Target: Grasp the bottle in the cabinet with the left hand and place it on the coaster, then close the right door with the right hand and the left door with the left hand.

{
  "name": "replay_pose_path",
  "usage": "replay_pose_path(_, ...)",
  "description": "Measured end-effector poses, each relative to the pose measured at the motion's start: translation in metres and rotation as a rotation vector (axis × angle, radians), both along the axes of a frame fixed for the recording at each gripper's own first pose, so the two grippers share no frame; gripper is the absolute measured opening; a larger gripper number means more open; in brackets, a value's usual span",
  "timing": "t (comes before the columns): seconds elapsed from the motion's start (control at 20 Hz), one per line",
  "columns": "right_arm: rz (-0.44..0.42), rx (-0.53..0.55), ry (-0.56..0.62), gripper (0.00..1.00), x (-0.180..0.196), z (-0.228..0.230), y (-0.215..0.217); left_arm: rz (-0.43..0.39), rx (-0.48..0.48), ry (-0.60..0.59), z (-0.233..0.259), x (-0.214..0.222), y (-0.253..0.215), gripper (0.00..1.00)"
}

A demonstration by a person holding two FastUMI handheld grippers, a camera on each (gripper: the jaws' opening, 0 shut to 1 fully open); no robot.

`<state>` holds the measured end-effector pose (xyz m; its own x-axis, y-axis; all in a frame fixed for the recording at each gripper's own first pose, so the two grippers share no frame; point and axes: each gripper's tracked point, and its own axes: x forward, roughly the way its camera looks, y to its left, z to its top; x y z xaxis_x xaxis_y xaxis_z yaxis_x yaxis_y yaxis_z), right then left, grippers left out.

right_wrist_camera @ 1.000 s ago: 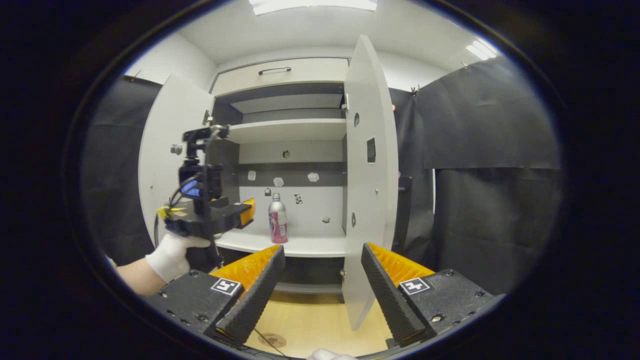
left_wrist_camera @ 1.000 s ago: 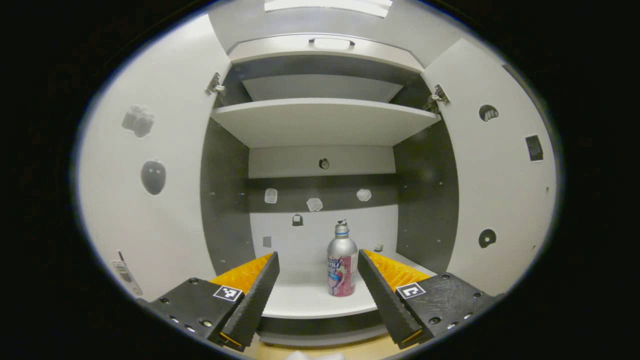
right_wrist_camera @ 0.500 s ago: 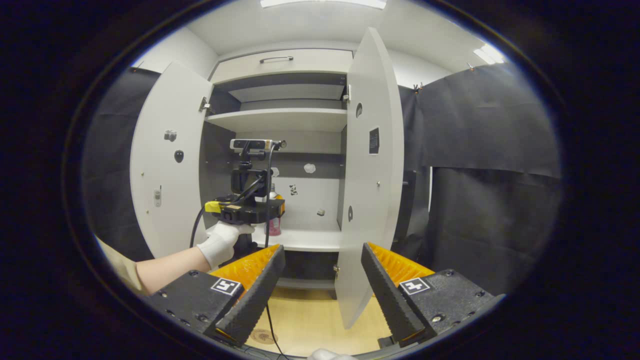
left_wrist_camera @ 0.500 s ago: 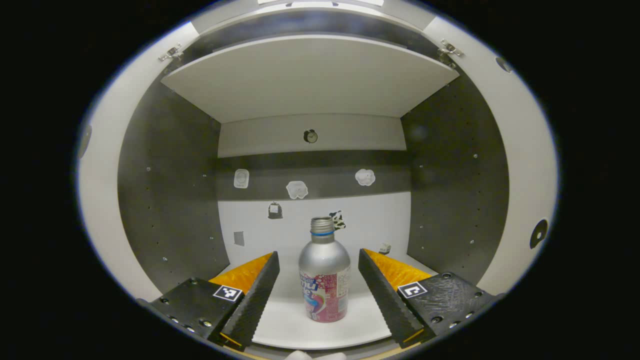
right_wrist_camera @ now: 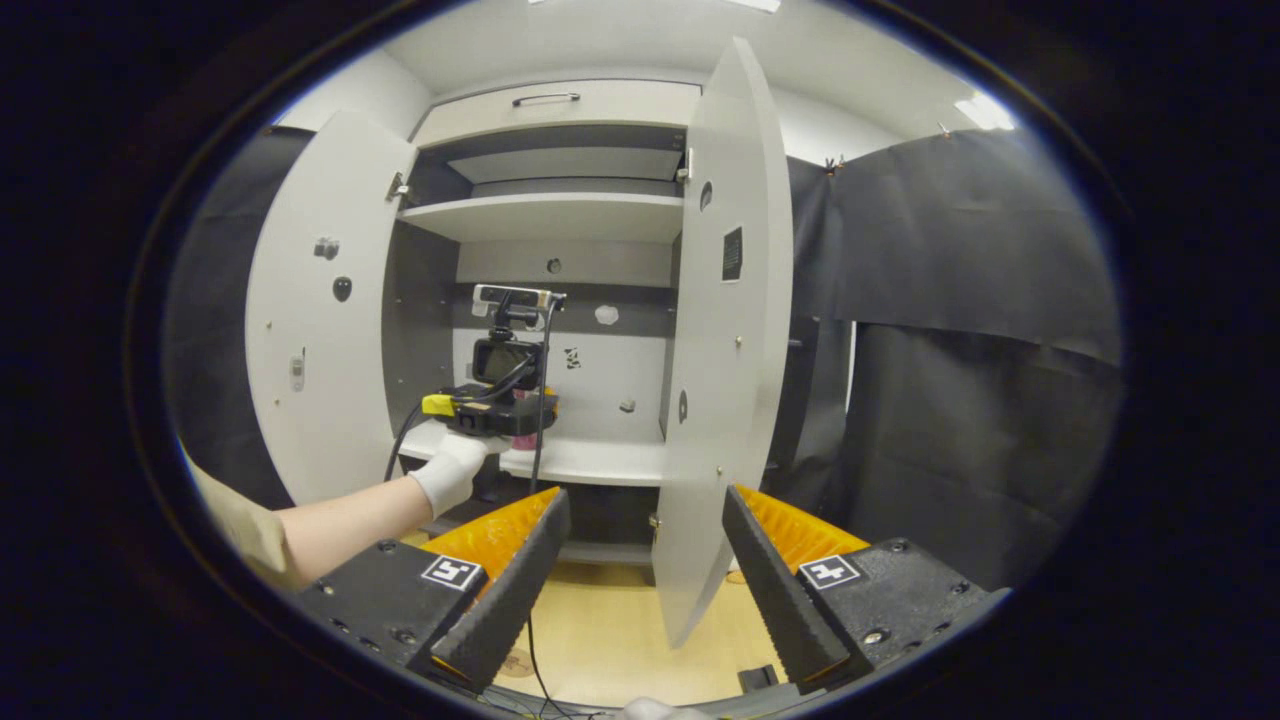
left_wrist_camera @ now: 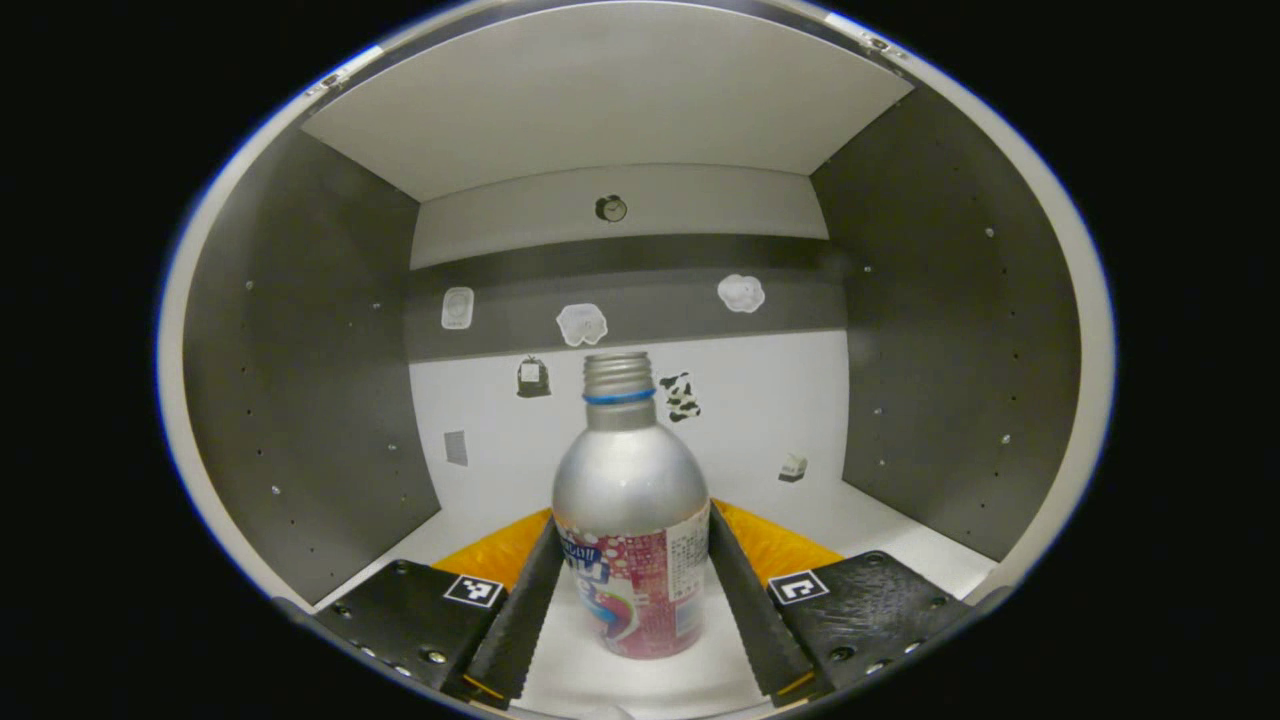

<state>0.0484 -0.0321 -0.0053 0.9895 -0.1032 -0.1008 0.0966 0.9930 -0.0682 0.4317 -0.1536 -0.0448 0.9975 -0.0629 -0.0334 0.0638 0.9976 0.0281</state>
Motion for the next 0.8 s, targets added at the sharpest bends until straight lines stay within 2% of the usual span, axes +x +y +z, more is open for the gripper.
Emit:
replay_pose_path(0.15, -0.004, 0.003, -0.012, 1.00, 0.000, 0.003, -0.004, 0.003, -0.008, -0.012, 0.006, -0.005, 0.006, 0.84)
replay_pose_path(0.25, -0.002, 0.003, -0.016, 1.00, -0.001, 0.004, -0.004, -0.004, -0.010, -0.038, 0.018, -0.018, 0.009, 0.80)
replay_pose_path(0.3, -0.001, 0.003, -0.020, 1.00, -0.002, 0.004, -0.003, -0.012, -0.013, -0.052, 0.025, -0.026, 0.009, 0.84)
replay_pose_path(0.55, 0.000, 0.022, -0.028, 1.00, -0.002, 0.004, -0.005, -0.089, -0.002, -0.115, 0.054, -0.090, 0.005, 0.83)
replay_pose_path(0.6, 0.003, 0.026, -0.027, 1.00, -0.003, 0.003, -0.004, -0.106, 0.007, -0.119, 0.056, -0.103, 0.005, 0.80)
replay_pose_path(0.8, 0.005, 0.036, -0.023, 1.00, -0.005, -0.002, -0.002, -0.190, 0.012, -0.124, 0.057, -0.171, -0.007, 0.83)
